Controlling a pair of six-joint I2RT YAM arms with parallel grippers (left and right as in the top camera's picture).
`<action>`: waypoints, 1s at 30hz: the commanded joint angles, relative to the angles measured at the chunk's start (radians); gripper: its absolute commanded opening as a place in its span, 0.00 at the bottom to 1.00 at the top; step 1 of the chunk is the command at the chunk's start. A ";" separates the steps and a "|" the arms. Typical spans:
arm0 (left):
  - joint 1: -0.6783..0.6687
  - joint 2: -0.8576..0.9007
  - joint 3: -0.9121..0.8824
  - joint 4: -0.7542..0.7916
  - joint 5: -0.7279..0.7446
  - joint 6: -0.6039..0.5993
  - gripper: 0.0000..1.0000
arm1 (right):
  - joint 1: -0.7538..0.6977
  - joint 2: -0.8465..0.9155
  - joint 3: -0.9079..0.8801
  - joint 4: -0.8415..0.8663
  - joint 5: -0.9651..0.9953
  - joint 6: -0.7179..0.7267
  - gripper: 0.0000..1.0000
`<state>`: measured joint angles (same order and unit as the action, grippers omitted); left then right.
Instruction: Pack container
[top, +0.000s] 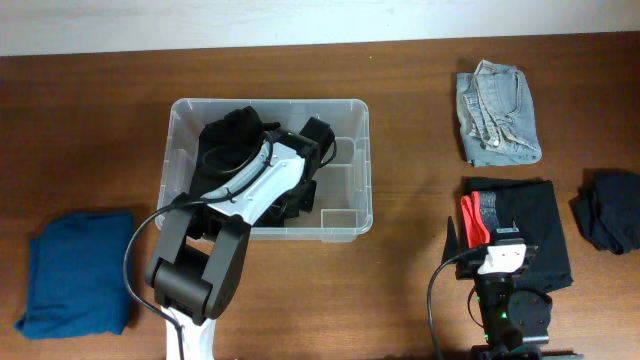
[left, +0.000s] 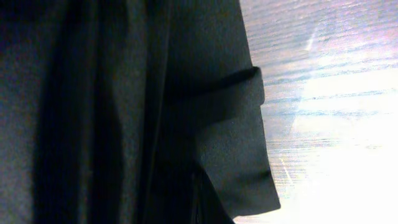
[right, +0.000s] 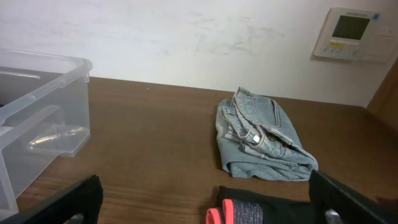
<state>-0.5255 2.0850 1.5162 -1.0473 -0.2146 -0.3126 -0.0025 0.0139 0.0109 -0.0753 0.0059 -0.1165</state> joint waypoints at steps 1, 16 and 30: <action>0.004 -0.019 -0.008 0.011 -0.045 0.039 0.01 | -0.006 -0.010 -0.005 -0.006 0.005 -0.003 0.98; 0.004 -0.042 0.255 -0.002 -0.034 0.038 0.07 | -0.006 -0.010 -0.005 -0.006 0.005 -0.003 0.98; 0.162 -0.165 0.457 -0.127 -0.037 0.038 0.50 | -0.006 -0.010 -0.005 -0.006 0.005 -0.003 0.99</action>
<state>-0.4297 1.9873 1.9472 -1.1572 -0.2371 -0.2779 -0.0025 0.0139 0.0109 -0.0753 0.0059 -0.1162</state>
